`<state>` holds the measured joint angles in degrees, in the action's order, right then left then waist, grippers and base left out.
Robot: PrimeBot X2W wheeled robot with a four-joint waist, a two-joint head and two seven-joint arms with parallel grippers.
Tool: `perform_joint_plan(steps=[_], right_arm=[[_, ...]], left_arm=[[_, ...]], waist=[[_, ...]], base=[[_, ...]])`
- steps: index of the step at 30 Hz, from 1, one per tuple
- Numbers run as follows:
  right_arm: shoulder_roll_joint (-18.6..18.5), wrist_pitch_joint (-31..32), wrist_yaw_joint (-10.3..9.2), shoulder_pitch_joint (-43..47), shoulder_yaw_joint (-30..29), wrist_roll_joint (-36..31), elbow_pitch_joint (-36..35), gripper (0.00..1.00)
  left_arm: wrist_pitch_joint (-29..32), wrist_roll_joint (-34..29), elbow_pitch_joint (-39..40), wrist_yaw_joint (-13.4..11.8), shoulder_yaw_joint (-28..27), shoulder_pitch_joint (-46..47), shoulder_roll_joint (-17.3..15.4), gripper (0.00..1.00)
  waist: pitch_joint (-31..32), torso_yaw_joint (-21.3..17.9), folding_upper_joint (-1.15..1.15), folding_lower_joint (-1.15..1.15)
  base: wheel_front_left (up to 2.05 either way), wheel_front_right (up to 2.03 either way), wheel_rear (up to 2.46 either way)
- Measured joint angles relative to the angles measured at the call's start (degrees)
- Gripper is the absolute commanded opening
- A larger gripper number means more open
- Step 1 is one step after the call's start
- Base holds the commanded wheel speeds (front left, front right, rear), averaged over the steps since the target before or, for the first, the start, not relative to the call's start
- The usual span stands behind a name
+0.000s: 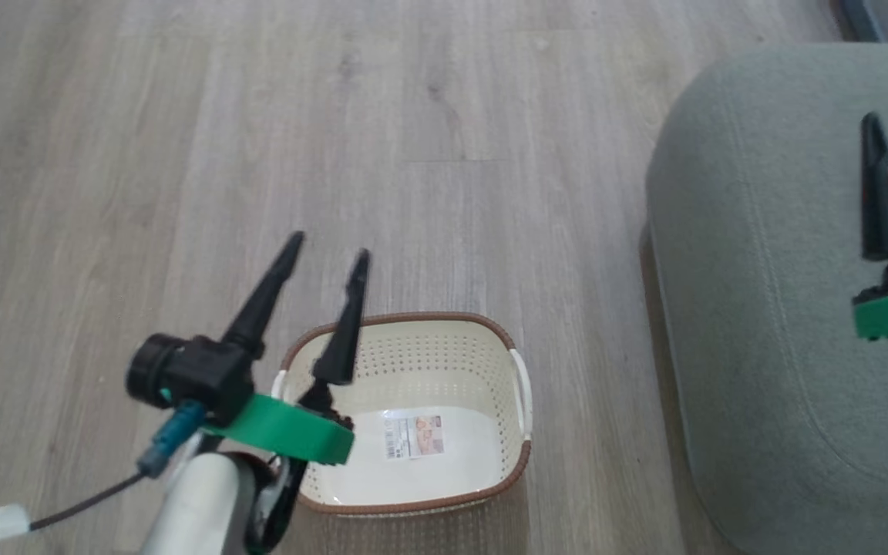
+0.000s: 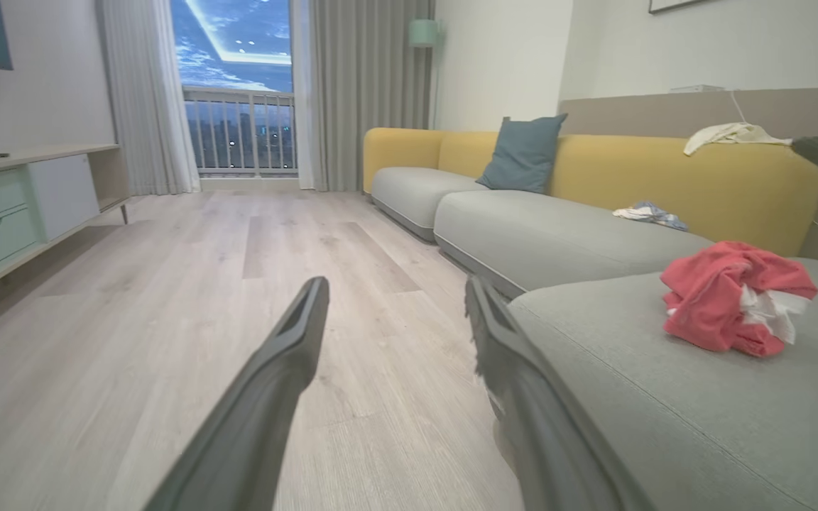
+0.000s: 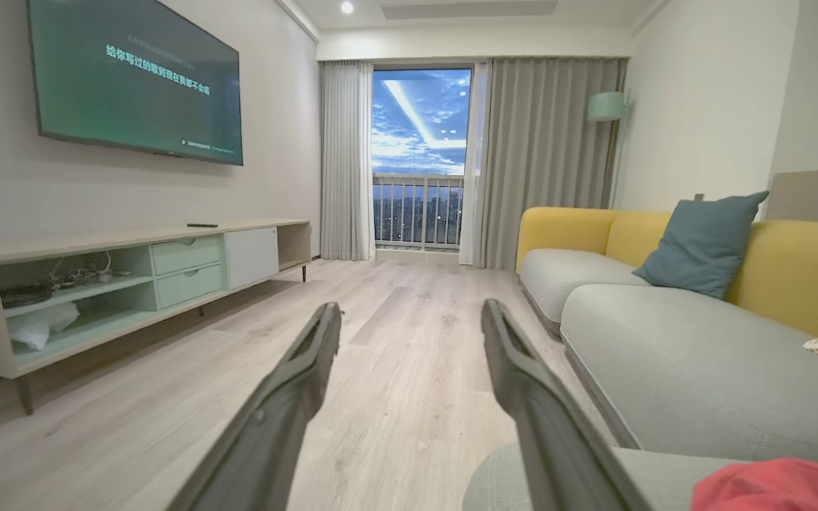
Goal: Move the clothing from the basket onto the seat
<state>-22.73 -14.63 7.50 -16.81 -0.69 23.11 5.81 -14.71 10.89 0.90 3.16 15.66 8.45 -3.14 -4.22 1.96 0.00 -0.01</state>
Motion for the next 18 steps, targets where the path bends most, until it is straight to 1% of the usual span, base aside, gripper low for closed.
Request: perform_joint_plan(steps=[6,8,9,10,11,18], right_arm=[[4.15,0.0,0.0,2.65,0.9,0.09,-0.56,1.0],[5.77,0.0,0.0,3.99,1.36,0.05,-0.56,1.0],[5.77,0.0,0.0,3.99,1.36,0.05,-0.56,1.0],[7.24,0.0,0.0,5.52,1.62,0.01,-0.56,1.0],[7.24,0.0,0.0,5.52,1.62,0.01,-0.56,1.0],[11.43,0.0,0.0,8.93,2.36,-2.52,-0.55,1.0]], left_arm=[[0.0,2.21,-0.04,-3.98,-3.34,-0.68,0.1,1.0],[0.0,2.23,-0.3,-4.81,-4.09,-0.72,0.18,1.0],[0.0,2.23,-0.3,-4.81,-4.09,-0.72,0.18,1.0],[0.0,2.23,-1.03,-5.61,-4.53,-0.76,0.2,1.0],[0.0,2.23,-1.03,-5.61,-4.53,-0.76,0.2,1.0],[0.0,2.33,-4.47,-6.91,-4.56,-3.05,0.22,1.0]], waist=[[0.75,2.11,0.0,0.0],[0.86,2.48,0.0,0.0],[0.86,2.48,0.0,0.0],[0.93,2.95,0.0,0.0],[0.93,2.95,0.0,0.0],[1.17,3.99,0.0,0.0]], base=[[0.0,0.0,0.0],[0.0,0.0,0.0],[0.0,0.0,0.0],[0.0,0.0,0.0],[0.0,0.0,0.0],[0.0,0.0,0.0]])
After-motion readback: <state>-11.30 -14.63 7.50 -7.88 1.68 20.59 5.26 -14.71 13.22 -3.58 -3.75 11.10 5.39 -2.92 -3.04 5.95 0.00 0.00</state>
